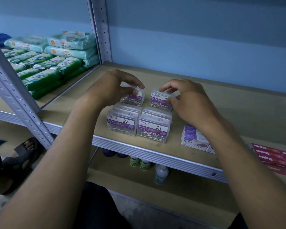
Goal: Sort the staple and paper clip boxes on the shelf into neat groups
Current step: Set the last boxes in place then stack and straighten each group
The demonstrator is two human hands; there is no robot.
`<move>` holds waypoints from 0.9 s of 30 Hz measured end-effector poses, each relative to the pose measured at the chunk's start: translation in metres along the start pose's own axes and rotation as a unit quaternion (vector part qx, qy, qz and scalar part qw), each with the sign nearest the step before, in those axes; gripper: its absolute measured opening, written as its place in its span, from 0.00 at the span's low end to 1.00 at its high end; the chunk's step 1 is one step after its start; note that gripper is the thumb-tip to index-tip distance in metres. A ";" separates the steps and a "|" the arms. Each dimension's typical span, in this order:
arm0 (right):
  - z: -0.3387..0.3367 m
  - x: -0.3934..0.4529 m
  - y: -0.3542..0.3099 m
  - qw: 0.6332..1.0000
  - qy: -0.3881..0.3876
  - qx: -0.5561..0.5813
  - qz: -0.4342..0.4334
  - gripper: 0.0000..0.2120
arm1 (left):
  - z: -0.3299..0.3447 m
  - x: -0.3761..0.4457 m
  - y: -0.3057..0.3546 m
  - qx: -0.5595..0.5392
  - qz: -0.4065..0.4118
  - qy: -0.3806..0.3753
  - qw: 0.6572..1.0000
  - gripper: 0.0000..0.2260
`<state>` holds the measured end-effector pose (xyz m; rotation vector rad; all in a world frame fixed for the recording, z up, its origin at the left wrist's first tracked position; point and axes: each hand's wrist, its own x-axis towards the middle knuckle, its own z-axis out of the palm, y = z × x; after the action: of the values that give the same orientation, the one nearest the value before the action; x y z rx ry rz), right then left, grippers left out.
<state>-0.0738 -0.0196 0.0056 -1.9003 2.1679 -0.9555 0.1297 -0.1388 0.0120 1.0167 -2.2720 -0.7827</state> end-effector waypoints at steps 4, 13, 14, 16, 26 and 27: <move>-0.003 -0.003 -0.002 1.000 0.001 0.012 -0.001 0.13 | 0.000 -0.001 0.003 -0.008 0.010 -0.001 1.000 0.08; -0.019 -0.017 -0.012 0.999 -0.005 0.034 -0.012 0.13 | -0.008 -0.019 0.019 -0.040 0.036 -0.042 0.998 0.08; -0.021 -0.020 -0.014 0.999 -0.009 0.039 -0.012 0.13 | -0.010 -0.021 0.021 -0.040 0.038 -0.048 0.997 0.08; -0.025 -0.024 -0.019 0.999 -0.013 0.049 -0.011 0.12 | -0.013 -0.024 0.022 -0.033 0.046 -0.060 0.997 0.08; -0.031 -0.036 -0.028 0.998 -0.051 0.046 0.001 0.11 | -0.015 -0.039 0.022 -0.031 0.059 -0.078 0.995 0.08; -0.030 -0.036 -0.028 0.998 -0.051 0.045 0.001 0.11 | -0.015 -0.040 0.021 -0.033 0.055 -0.082 0.995 0.08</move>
<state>-0.0566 0.0244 0.0325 -1.8619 2.0350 -0.9172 0.1527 -0.1007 0.0278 0.8172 -2.3992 -0.9181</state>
